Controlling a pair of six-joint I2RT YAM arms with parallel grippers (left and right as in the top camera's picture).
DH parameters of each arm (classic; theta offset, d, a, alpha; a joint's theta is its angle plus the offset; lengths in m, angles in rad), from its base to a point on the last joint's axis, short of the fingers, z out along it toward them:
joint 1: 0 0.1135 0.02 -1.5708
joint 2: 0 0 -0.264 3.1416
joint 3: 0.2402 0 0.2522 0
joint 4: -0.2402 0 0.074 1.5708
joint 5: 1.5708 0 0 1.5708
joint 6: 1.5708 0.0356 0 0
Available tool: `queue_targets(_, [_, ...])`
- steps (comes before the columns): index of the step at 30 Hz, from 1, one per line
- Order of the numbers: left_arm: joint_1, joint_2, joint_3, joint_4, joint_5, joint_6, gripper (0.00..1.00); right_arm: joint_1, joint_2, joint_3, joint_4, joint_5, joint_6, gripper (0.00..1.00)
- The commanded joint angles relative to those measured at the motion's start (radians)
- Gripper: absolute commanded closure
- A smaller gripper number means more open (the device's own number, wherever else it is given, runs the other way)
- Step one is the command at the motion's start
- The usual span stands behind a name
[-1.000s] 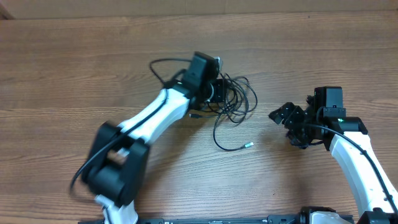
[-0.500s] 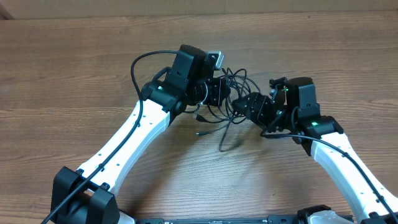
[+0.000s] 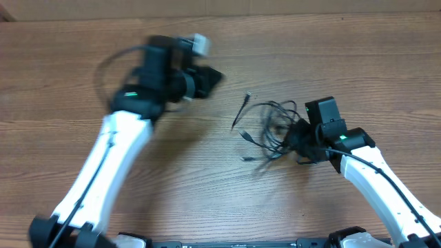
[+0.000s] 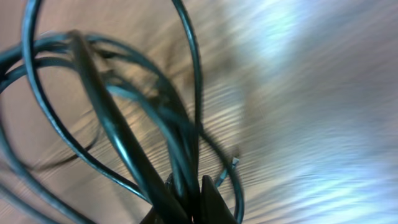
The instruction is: Untangle cables
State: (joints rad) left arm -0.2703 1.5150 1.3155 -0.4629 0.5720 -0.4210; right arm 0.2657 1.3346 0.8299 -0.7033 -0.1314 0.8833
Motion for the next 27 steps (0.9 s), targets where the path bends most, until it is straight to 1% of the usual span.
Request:
queue_targets(1, [0.125, -0.071, 0.025, -0.003, -0.006, 0.013, 0.96, -0.041, 0.002, 0.001, 0.001, 0.141, -0.064, 0.96])
queue_targets(4, [0.186, -0.07, 0.024, -0.024, -0.005, -0.018, 0.96, -0.047, 0.002, 0.001, 0.027, 0.085, -0.113, 0.96])
queue_targets(6, [0.196, -0.069, 0.024, -0.053, -0.003, -0.03, 0.96, -0.047, 0.002, 0.001, 0.084, -0.043, -0.2, 0.96])
queue_targets(9, [0.18, -0.064, 0.024, -0.102, 0.005, -0.027, 0.96, -0.045, 0.002, 0.001, 0.216, -0.253, -0.337, 0.96])
queue_targets(12, [0.14, -0.062, 0.023, -0.149, 0.034, -0.011, 0.93, -0.045, 0.002, 0.001, 0.341, -0.384, -0.361, 0.96])
queue_targets(14, [0.109, -0.062, 0.023, -0.178, 0.078, 0.012, 0.91, -0.045, 0.002, 0.001, 0.387, -0.407, -0.361, 0.96])
queue_targets(15, [0.093, -0.062, 0.023, -0.191, 0.094, 0.025, 0.9, -0.045, 0.002, 0.001, 0.394, -0.406, -0.361, 0.96])
queue_targets(16, [0.074, -0.061, 0.023, -0.204, 0.103, 0.033, 0.83, -0.045, 0.002, 0.001, 0.396, -0.404, -0.362, 0.96])
queue_targets(17, [0.052, -0.061, 0.023, -0.219, 0.099, 0.033, 0.71, -0.045, 0.002, 0.001, 0.396, -0.401, -0.362, 0.96])
queue_targets(18, [0.033, -0.06, 0.022, -0.229, 0.097, 0.033, 0.68, -0.045, 0.002, 0.001, 0.396, -0.401, -0.361, 0.96])
queue_targets(19, [0.011, -0.058, 0.022, -0.24, 0.085, 0.032, 0.68, -0.045, 0.002, 0.001, 0.396, -0.402, -0.361, 0.96])
queue_targets(21, [-0.027, -0.05, 0.022, -0.258, 0.027, 0.027, 0.76, -0.045, 0.002, 0.001, 0.395, -0.402, -0.361, 0.96])
queue_targets(22, [-0.046, -0.043, 0.022, -0.276, -0.037, 0.001, 0.78, -0.045, 0.002, 0.001, 0.394, -0.402, -0.361, 0.96])
queue_targets(23, [-0.06, -0.035, 0.022, -0.296, -0.103, -0.04, 0.73, -0.045, 0.002, 0.001, 0.392, -0.402, -0.361, 0.96])
queue_targets(24, [-0.073, -0.025, 0.022, -0.312, -0.155, -0.076, 0.64, -0.045, 0.002, 0.001, 0.39, -0.402, -0.361, 0.96])
queue_targets(25, [-0.084, -0.013, 0.022, -0.321, -0.189, -0.101, 0.6, -0.045, 0.002, 0.001, 0.388, -0.402, -0.361, 0.96])
queue_targets(27, [-0.108, 0.023, 0.022, -0.323, -0.206, -0.111, 0.59, -0.045, 0.002, 0.001, 0.385, -0.402, -0.361, 0.96])
